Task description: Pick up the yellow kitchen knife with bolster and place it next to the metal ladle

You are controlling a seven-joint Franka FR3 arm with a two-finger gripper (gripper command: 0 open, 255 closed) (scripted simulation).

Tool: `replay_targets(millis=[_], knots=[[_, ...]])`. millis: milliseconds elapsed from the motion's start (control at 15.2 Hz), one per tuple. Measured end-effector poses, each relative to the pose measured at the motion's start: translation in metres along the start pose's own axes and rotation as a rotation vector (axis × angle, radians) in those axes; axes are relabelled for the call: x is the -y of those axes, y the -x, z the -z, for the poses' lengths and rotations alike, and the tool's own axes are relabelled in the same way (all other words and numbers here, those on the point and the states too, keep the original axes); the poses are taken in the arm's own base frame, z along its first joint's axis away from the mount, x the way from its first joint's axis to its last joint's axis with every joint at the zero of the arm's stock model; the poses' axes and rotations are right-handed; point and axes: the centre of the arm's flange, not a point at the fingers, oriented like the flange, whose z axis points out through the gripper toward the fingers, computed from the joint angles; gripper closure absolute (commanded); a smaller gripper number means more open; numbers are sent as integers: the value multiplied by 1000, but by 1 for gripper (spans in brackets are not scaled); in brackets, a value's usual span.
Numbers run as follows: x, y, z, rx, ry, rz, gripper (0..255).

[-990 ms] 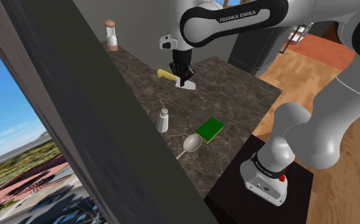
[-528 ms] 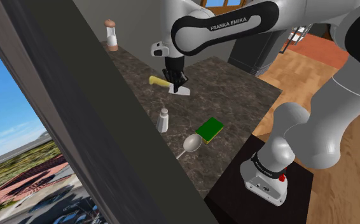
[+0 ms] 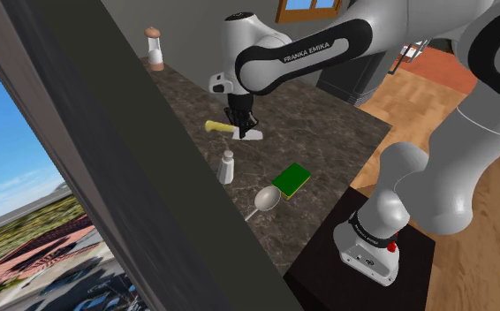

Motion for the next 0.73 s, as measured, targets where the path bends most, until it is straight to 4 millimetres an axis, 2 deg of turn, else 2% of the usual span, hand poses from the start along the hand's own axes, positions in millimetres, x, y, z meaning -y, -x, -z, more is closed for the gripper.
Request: replay_targets(millis=[462,726], knots=[[-6,-7,-37,-2,4,3,255],[-6,-8,-43,-2,4,3,255]])
